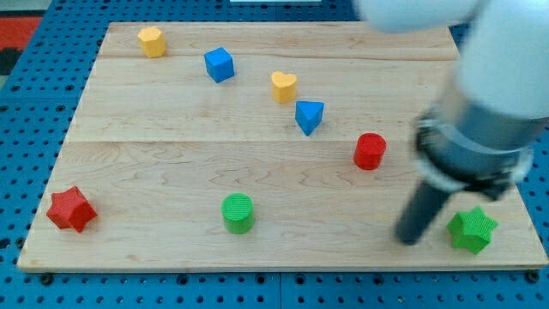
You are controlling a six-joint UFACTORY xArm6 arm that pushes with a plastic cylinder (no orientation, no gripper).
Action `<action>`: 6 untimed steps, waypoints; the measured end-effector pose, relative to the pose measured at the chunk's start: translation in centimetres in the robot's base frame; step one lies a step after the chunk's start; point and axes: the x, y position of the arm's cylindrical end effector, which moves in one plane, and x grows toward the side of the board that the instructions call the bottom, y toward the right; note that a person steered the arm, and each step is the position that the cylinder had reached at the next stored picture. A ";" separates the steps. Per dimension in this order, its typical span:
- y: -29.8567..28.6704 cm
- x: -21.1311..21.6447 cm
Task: Push the green circle upwards
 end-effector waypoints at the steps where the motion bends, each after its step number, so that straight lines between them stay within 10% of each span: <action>1: -11.5 2.5; 5: -21.0 -4.4; 6: -12.6 -4.8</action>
